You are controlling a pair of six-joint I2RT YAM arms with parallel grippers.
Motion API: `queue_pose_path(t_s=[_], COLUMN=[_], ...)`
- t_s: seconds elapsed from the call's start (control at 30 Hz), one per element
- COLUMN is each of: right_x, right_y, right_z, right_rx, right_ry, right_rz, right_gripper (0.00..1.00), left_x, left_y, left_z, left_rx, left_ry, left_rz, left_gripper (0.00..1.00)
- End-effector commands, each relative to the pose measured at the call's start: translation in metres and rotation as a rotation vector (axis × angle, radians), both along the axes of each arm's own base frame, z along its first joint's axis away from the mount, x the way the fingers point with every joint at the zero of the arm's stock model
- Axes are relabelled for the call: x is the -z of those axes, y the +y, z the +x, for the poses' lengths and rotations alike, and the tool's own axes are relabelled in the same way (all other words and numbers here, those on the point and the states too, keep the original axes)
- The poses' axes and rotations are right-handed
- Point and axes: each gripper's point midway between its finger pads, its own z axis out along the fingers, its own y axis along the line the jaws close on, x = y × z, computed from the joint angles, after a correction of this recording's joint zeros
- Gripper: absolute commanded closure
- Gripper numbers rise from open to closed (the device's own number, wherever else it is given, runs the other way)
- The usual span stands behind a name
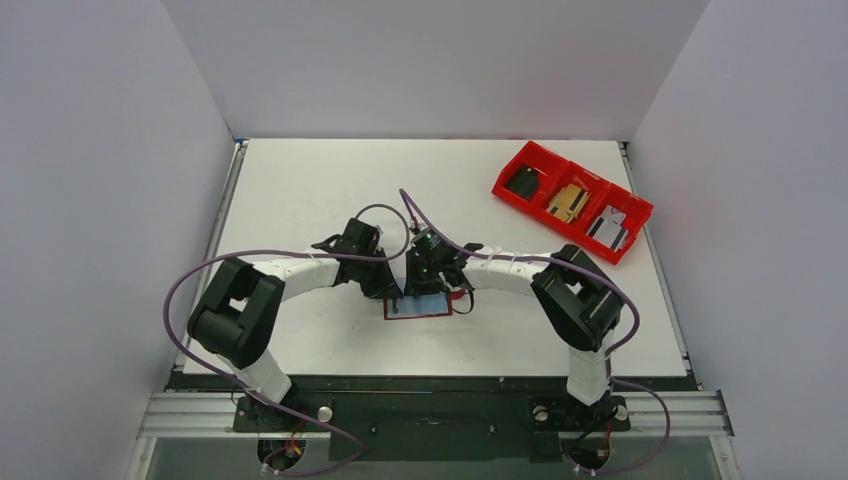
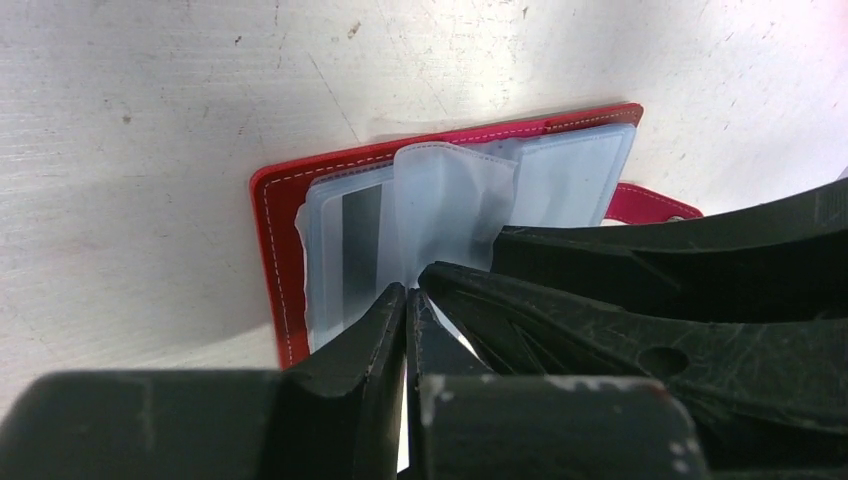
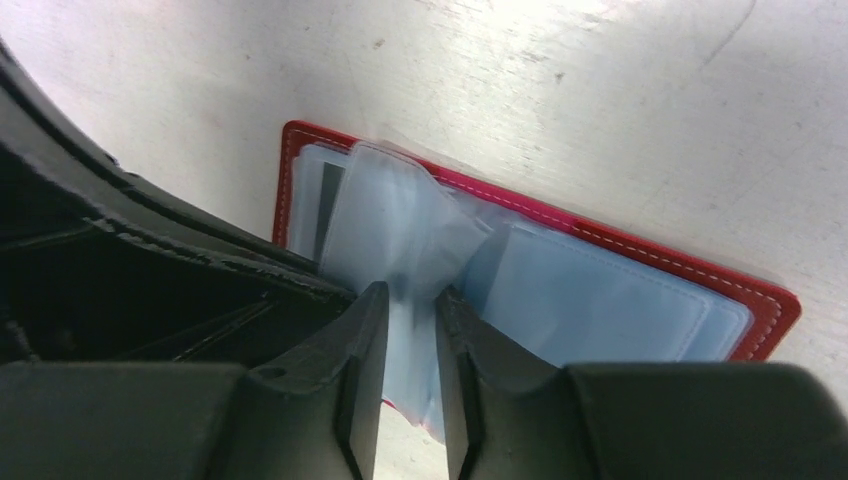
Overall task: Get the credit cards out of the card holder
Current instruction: Remove the credit card from the card holder.
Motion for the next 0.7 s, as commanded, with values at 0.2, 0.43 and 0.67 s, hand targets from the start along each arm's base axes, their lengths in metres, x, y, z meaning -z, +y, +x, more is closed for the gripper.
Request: queue_pose_path(t_s=[0.2,0.43,0.67], right_x=[-0.045,-0.081,-0.079], right_y=[-0.017,-0.040,-0.094], right_z=[0.014,0.032,0.036], right_rx=[0.030,0.102,0.211], right_ry=[-0.012,-0.073,-0.107], right_rz=[0.013,0.031,-0.074], right_gripper=[0.59,0.53,0.53], left_x=[-0.036,-0.051,-0.057], left_y=[-0.006,-0.017,-0.040], left_z=[0.016,0.013,0.008], left_rx=[-0.009,0.019,0.058], left_ry=[-0.124,-0.160,-0.178], left_rz=[-0.024,-0.044,-0.042], left_gripper=[1.00,1.00,1.00])
